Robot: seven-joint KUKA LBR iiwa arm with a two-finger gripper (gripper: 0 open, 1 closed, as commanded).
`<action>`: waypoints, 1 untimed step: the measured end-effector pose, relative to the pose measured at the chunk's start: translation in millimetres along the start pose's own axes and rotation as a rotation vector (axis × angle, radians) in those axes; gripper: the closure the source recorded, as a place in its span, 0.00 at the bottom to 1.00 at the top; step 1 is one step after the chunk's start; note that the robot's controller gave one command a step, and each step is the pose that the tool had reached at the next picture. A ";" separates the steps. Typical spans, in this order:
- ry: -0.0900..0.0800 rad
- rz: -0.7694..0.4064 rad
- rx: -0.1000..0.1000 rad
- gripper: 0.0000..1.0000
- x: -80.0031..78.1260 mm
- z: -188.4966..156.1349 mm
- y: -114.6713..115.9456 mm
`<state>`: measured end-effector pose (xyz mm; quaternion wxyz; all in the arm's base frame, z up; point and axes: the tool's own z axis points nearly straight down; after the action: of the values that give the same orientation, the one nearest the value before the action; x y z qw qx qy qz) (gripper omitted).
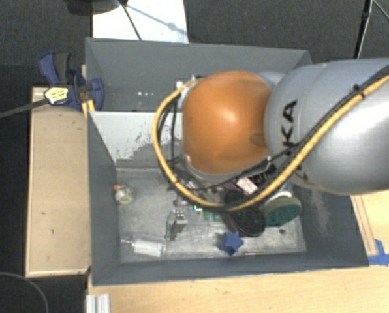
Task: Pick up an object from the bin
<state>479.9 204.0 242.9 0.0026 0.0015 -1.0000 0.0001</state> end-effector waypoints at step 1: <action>-0.010 -0.089 -0.001 0.00 -10.3 173.1 -56.2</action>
Offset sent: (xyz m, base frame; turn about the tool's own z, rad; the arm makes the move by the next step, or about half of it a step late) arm 0.0074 -0.0551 -0.1729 -0.0932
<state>489.5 147.8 69.8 -0.0024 0.0458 -0.9989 -0.0006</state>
